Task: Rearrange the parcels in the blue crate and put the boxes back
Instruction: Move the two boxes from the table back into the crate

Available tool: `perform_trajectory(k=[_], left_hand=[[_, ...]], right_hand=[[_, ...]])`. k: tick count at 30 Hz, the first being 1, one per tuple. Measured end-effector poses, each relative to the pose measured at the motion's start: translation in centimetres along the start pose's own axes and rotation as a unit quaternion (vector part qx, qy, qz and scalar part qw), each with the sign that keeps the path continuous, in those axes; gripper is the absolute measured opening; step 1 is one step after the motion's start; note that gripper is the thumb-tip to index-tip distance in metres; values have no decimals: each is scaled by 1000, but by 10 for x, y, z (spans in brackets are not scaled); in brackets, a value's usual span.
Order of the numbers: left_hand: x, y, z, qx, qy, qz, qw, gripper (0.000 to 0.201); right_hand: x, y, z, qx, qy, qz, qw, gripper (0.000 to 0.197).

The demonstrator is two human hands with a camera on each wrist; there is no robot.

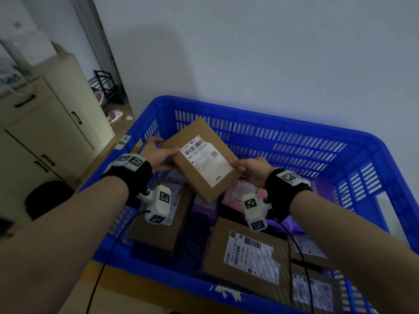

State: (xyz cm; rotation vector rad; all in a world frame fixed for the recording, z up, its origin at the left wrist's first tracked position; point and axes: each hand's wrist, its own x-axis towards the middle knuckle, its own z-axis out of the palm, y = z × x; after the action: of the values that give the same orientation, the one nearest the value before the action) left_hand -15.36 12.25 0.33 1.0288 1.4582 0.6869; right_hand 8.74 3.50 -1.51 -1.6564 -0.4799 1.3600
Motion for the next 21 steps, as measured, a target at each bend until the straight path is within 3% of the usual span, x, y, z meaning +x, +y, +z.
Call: perform_trajectory(k=[4,7,11,14,21], left_hand=[[0,-3,0,43,-43,-27,998,52],[0,-6,-6,83,-68,-64,992,40],[4,-5,-9,94,-41,-47,994,33],[8,-5,-4,140,-19,-25,990,48],[30,-11,-7,258,-18,-6,966,55]], right_hand=[[7,7,-3,74,47,-14,996,52],[9,10,-5,93,58,-18,994,40],[12,4,-1,46,-7,5,999,45],[15,1,12,26,-56,11,998,41],[46,28,28,-39,-21,38,998,53]])
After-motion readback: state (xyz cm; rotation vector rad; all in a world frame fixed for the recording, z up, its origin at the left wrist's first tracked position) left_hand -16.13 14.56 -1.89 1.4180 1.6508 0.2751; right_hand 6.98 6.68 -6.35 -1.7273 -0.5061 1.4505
